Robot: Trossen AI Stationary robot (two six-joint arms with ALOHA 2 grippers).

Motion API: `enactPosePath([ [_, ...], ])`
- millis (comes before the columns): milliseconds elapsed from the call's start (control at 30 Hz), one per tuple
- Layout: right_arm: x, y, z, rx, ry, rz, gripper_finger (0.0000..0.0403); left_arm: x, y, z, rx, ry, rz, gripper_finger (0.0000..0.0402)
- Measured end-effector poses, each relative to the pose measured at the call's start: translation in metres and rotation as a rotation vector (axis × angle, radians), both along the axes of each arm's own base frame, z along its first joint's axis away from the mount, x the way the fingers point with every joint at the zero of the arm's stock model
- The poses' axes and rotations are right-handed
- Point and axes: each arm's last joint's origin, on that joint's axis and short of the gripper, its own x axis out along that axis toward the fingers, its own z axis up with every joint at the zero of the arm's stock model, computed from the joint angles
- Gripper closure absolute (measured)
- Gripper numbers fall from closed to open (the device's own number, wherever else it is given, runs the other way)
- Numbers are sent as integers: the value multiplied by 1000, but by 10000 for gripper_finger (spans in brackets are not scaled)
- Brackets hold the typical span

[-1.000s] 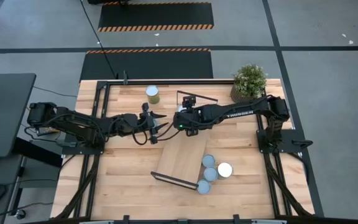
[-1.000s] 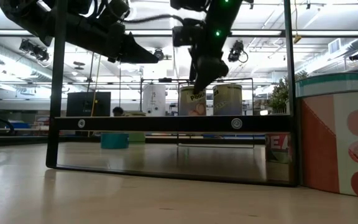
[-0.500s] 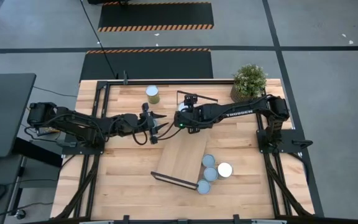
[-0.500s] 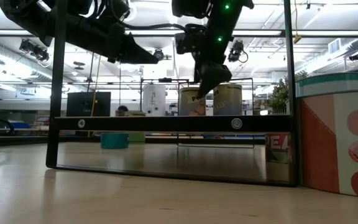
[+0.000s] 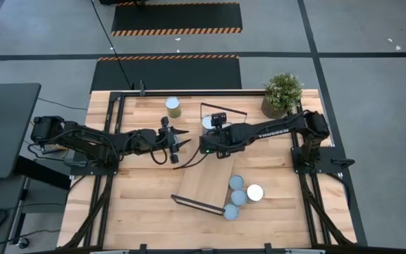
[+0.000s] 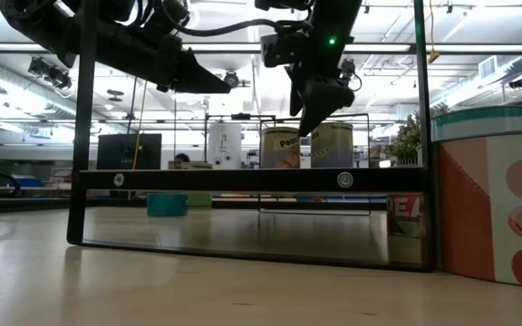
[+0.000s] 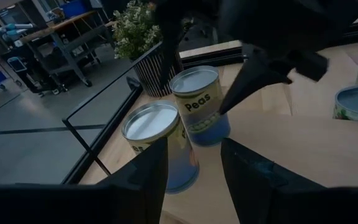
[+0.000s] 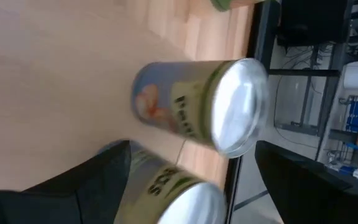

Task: Pick and place cans onto a shelf
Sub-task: Adjust the cans on the shelf

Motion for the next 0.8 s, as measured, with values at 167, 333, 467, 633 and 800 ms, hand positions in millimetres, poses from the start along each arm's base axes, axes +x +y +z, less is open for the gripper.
enactPosePath([
  [167, -7, 4, -2, 6, 60, -15, 53, 0, 0, 0, 0, 0, 0, 246],
  [333, -10, -3, -2, 8, 81, -47, 53, 0, 0, 0, 0, -1, 0, 246],
  [467, -9, -11, -2, 6, 84, -56, 53, 0, 0, 0, 0, 0, 0, 246],
  [633, -8, -25, -2, 7, 76, -87, 53, 0, 0, 0, 0, 0, 0, 246],
  [800, -7, -32, -1, 8, 51, -106, 53, 0, 0, 0, 0, 0, 1, 246],
])
